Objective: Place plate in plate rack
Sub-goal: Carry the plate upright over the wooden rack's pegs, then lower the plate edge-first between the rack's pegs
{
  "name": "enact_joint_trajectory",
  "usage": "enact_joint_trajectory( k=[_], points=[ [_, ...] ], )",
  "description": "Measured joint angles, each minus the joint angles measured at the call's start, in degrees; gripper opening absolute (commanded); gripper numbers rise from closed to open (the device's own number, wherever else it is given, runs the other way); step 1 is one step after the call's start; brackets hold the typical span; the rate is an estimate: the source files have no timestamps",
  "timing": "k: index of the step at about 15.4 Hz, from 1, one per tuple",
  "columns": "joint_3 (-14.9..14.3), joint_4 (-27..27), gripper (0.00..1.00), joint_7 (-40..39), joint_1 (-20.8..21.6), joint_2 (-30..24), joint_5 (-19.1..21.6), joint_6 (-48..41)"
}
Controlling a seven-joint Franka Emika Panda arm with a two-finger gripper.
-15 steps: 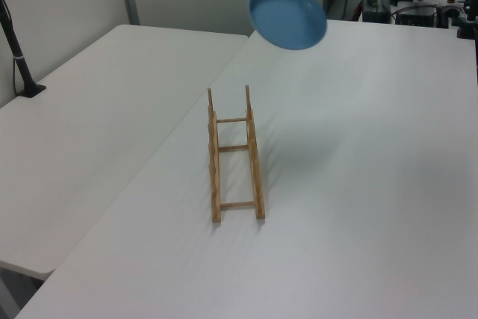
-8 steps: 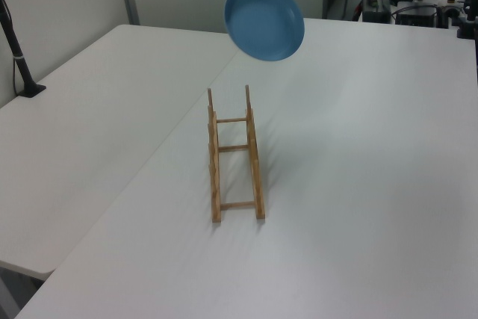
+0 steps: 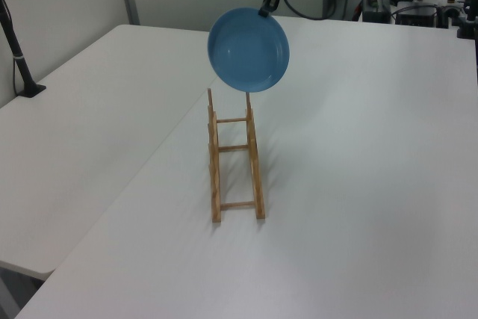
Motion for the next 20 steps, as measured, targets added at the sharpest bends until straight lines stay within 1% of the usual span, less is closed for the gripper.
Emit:
enact_joint_trajectory(
  k=[2,6,7,13,16,20],
  points=[
    [1.24,0.04,0.00,1.96,0.80,-0.02,-2.54,0.00],
    [5.47,0.03,0.00,6.75,0.87,0.03,-10.46,0.00],
    [5.96,0.03,0.00,6.98,0.87,0.04,-11.42,0.00],
    [7.93,0.00,0.00,7.19,0.91,0.06,-16.02,-0.60],
    [8.98,-0.03,0.00,7.23,1.24,0.23,-18.70,-3.28],
    [9.08,0.02,0.00,7.44,4.54,0.27,-22.14,-7.71]
  ],
)
